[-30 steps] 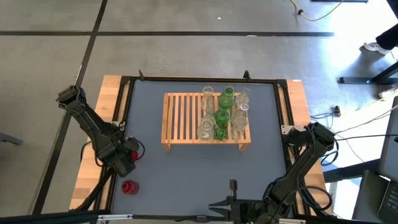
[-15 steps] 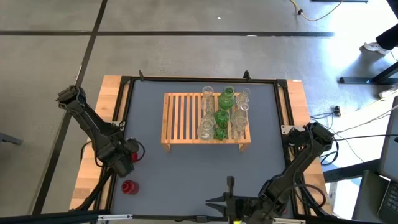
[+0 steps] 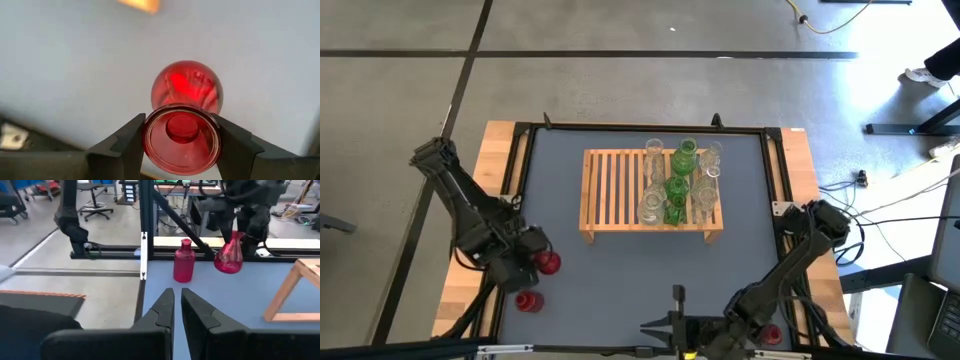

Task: Sort vases onto shelf
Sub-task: Put the middle left red bottle on the shelf

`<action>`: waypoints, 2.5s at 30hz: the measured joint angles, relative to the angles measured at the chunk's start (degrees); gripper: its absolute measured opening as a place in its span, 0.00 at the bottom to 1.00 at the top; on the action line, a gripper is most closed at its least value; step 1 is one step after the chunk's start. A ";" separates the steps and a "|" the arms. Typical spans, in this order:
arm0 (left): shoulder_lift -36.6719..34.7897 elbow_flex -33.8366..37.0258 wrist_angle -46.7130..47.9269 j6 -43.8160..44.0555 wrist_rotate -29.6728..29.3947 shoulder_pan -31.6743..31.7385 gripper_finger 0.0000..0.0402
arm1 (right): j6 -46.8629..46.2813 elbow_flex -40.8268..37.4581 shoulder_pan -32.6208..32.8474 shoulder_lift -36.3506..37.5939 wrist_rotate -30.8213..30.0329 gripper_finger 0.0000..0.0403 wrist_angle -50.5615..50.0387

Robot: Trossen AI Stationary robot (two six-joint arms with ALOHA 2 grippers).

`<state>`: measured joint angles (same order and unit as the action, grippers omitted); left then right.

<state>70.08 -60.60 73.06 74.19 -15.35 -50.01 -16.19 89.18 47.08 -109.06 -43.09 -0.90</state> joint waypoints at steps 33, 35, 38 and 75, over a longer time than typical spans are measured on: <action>16.59 -17.84 -25.03 -24.16 -12.74 -6.58 0.47 | 6.14 0.03 -11.98 -12.09 24.97 0.06 28.74; 17.07 -18.50 -25.80 -25.26 -12.88 -6.58 0.47 | 6.08 0.03 -12.61 -12.64 24.83 0.06 28.91; 17.09 -18.55 -27.34 -26.62 -13.89 -6.57 0.47 | 5.92 0.03 -13.15 -13.73 24.81 0.06 29.60; 17.05 -18.55 -27.84 -31.50 -29.10 -4.98 0.47 | 4.60 0.03 -14.91 -15.03 20.10 0.06 25.86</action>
<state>87.13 -79.15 45.22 42.68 -44.45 -54.99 -11.59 89.21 32.16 -124.09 -22.99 24.96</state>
